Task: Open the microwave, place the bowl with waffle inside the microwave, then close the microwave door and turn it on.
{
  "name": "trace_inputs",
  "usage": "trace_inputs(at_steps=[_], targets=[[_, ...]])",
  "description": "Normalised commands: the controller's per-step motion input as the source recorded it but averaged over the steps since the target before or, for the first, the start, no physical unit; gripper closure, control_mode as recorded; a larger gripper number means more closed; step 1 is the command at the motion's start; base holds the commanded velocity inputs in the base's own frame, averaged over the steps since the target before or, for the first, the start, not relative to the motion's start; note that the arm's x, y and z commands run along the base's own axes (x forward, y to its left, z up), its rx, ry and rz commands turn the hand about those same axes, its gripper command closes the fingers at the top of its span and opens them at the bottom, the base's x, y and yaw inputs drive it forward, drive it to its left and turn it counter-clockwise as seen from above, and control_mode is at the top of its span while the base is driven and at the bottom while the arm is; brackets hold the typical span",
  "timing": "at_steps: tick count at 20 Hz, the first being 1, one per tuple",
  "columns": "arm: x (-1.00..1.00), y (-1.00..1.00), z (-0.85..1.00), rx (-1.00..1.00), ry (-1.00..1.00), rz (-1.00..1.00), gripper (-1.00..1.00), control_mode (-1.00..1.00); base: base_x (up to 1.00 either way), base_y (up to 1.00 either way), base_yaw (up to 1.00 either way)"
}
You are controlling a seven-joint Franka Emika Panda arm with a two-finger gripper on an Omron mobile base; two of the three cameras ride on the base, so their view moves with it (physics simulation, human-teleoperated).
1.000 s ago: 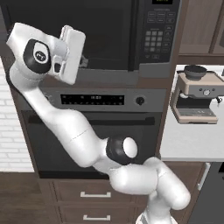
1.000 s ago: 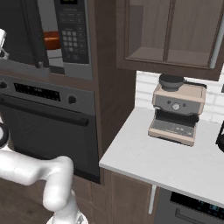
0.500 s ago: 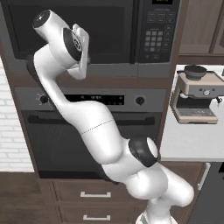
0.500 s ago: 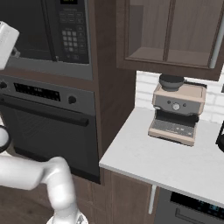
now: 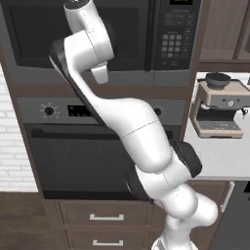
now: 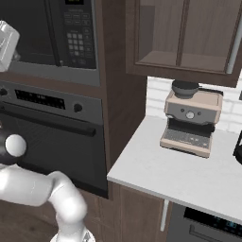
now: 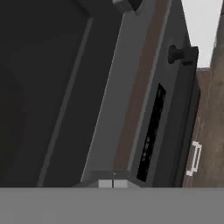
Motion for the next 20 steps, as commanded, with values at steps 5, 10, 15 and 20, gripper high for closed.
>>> trace_inputs(at_steps=[5, 10, 15, 20], targets=[[-0.85, -0.4, -1.0, -0.13, -0.49, 0.54, 1.0, -1.0, 0.0, 0.0, 0.0], [-1.0, -0.94, -0.87, -0.03, -0.43, 0.43, 1.0, -1.0, 0.0, 0.0, 0.0], [-0.97, -1.0, 0.06, 0.17, -0.47, 0.34, 1.0, -1.0, 0.0, 0.0, 0.0], [-1.0, -0.78, 0.52, 0.18, -0.23, 0.29, 1.0, -1.0, 0.0, 0.0, 0.0]])
